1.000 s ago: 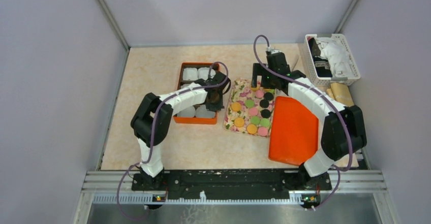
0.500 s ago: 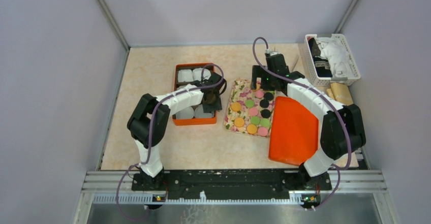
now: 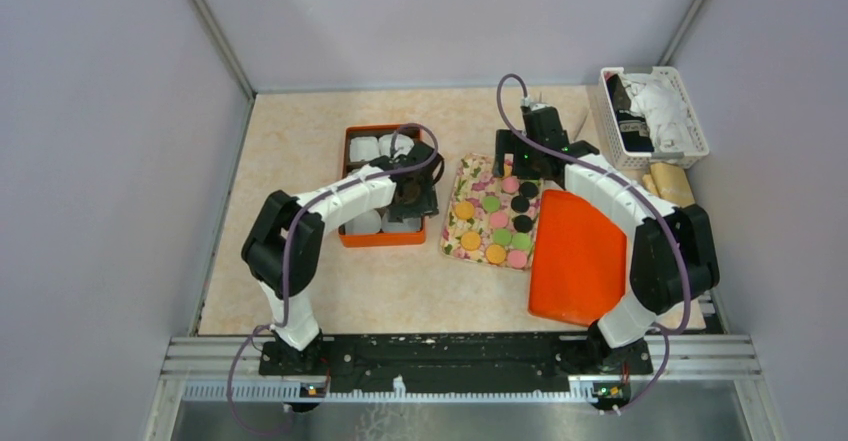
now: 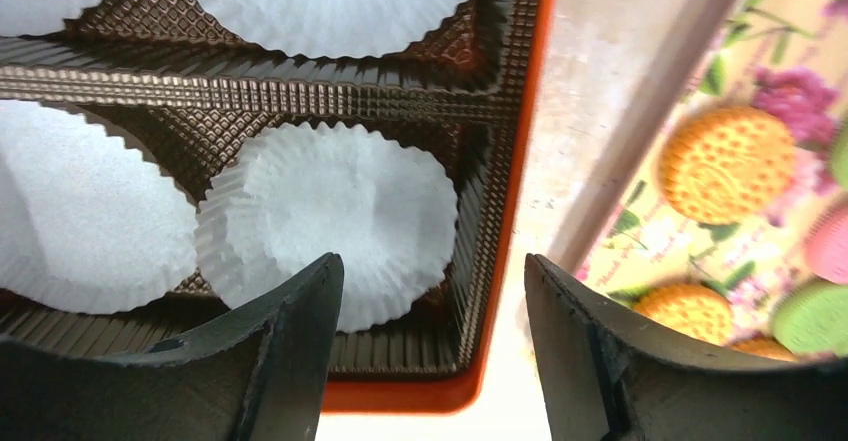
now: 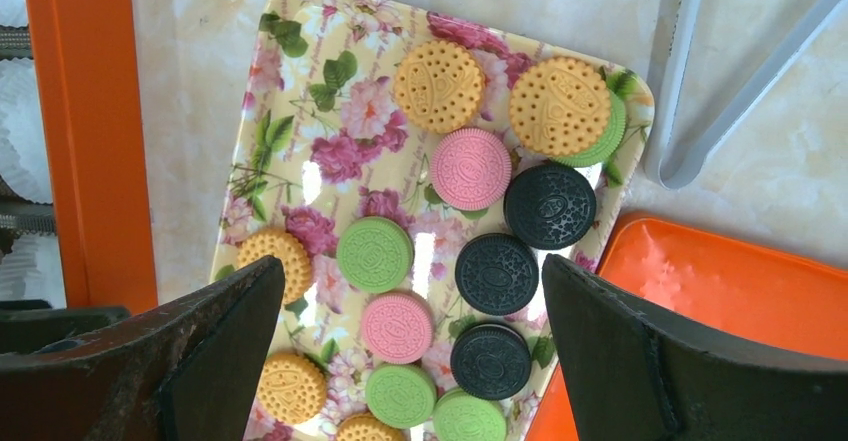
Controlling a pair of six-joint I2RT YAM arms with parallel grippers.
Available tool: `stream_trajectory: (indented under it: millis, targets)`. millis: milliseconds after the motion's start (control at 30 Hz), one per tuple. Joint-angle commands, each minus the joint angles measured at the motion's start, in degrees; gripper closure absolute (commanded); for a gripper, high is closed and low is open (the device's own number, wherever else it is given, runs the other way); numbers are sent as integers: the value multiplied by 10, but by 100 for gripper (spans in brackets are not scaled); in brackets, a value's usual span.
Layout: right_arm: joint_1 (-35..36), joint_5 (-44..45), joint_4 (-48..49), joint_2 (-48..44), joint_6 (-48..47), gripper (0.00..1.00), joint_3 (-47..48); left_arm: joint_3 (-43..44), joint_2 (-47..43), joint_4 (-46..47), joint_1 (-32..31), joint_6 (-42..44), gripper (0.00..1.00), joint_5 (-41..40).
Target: Pack the cookies
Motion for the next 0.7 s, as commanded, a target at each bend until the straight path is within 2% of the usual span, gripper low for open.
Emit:
stream_trajectory:
  millis: [0, 200, 367, 433, 667]
  targets:
    - [4, 33, 0, 14, 4, 1, 13, 48, -62, -16, -4, 0, 26, 6]
    - [-22, 75, -38, 40, 15, 1, 61, 98, -98, 12, 1, 43, 22, 7]
    - [-74, 93, -58, 87, 25, 1, 116, 48, -145, 137, 2, 98, 14, -8]
    - [-90, 99, -71, 119, 25, 1, 145, 37, -148, 161, 3, 109, 13, -2]
    - [-106, 115, -92, 211, 24, 1, 210, 31, -140, 161, 5, 131, 13, -12]
